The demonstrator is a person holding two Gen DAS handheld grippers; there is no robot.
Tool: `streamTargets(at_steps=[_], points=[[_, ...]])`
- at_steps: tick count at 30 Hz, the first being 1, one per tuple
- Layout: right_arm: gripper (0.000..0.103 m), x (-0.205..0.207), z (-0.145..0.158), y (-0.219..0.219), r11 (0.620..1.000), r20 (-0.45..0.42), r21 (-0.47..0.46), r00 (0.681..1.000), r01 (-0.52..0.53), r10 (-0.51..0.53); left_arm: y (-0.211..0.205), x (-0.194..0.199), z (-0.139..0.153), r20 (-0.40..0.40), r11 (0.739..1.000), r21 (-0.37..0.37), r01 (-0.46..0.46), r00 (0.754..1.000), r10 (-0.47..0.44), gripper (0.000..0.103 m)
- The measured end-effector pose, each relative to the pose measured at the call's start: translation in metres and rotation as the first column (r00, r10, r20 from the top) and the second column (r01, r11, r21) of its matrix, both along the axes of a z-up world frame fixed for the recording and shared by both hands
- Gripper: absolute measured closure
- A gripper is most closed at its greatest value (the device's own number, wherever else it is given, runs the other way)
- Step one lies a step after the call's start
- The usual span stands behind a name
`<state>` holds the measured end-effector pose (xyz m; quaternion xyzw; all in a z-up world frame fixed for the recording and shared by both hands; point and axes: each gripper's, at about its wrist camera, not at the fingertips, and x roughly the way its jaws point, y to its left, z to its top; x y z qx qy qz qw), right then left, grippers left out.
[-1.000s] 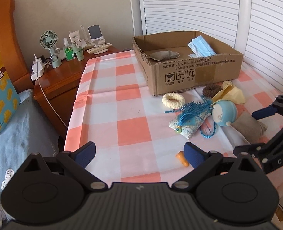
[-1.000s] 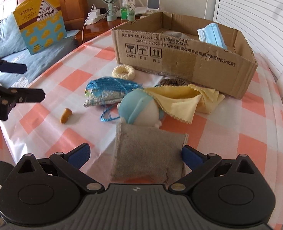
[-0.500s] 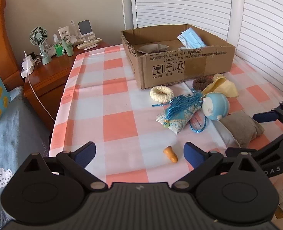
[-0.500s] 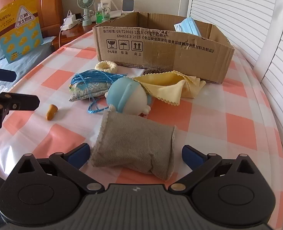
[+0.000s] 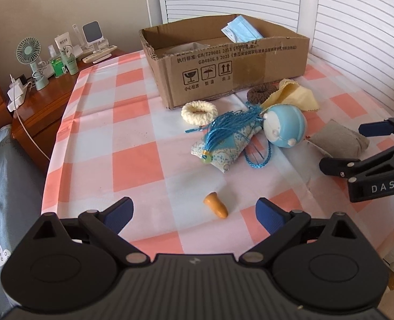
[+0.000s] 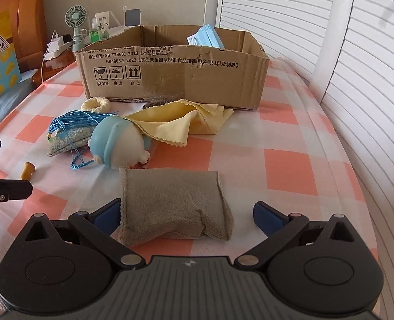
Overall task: Organize soft objects
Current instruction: 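Move the right tool back to the second grey sandbag on the sheet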
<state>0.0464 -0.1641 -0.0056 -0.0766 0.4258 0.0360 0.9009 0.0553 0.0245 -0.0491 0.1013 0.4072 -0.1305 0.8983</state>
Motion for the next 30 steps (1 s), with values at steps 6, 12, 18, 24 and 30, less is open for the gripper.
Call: streamTargets(at_steps=[6, 12, 18, 24, 30], points=[[0.000, -0.004, -0.001, 0.000, 1.000, 0.028, 0.003, 1.000, 0.000, -0.001, -0.001, 0.001, -0.015, -0.002, 0.999, -0.023, 0.032, 0.999, -0.032, 0.006], [0.000, -0.005, -0.002, -0.002, 1.000, 0.043, 0.008, 0.999, -0.016, 0.015, 0.001, 0.000, -0.017, 0.040, 0.994, -0.052, 0.101, 0.994, -0.099, 0.019], [0.000, -0.005, -0.002, -0.002, 1.000, 0.046, 0.007, 0.999, -0.019, 0.019, -0.004, 0.003, -0.013, 0.040, 0.959, -0.100, 0.265, 0.964, -0.263, 0.019], [0.000, -0.011, -0.005, -0.007, 0.998, 0.086, 0.014, 0.995, -0.059, 0.058, -0.009, 0.008, -0.018, -0.004, 0.941, -0.111, 0.319, 0.947, -0.321, 0.019], [0.000, -0.015, -0.006, -0.007, 0.998, 0.113, 0.016, 0.992, -0.057, 0.055, 0.000, 0.001, -0.016, 0.006, 0.931, -0.107, 0.350, 0.936, -0.351, 0.032]])
